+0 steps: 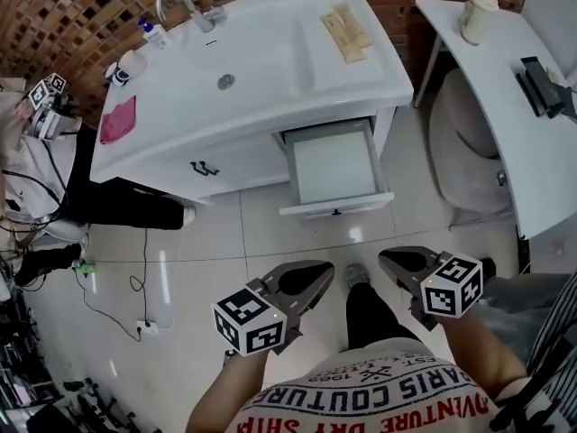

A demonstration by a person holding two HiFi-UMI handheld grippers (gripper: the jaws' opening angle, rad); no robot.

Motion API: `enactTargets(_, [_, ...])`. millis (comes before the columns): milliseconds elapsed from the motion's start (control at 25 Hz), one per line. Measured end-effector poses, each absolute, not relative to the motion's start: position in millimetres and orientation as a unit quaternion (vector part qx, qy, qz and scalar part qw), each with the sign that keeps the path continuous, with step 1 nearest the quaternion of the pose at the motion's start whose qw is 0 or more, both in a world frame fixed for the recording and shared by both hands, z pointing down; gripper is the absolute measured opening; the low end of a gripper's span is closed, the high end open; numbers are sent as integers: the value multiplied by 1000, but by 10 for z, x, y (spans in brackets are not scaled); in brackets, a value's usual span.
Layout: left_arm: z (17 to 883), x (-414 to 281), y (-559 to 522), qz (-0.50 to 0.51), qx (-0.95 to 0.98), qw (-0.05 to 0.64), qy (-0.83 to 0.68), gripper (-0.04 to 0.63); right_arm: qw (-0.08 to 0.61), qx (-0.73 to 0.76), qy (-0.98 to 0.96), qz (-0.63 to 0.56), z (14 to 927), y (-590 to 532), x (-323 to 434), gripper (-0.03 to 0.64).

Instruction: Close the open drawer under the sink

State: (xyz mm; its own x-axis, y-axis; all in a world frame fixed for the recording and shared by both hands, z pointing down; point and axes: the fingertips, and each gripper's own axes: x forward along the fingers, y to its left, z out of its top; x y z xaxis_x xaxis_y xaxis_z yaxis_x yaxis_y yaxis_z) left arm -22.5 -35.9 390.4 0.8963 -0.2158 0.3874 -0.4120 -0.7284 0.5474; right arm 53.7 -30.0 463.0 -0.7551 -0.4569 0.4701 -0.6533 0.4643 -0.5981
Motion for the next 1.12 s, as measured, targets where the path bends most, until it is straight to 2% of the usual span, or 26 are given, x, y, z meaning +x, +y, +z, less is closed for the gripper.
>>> enactTargets(600, [4614, -280, -888, 179, 890, 382, -175, -17, 171, 386, -786, 452, 6107, -1068, 713, 6])
enactTargets(1120, [4753, -252, -1398, 173, 881, 404, -176, -18, 193, 381, -769, 476, 6384, -1449, 697, 6])
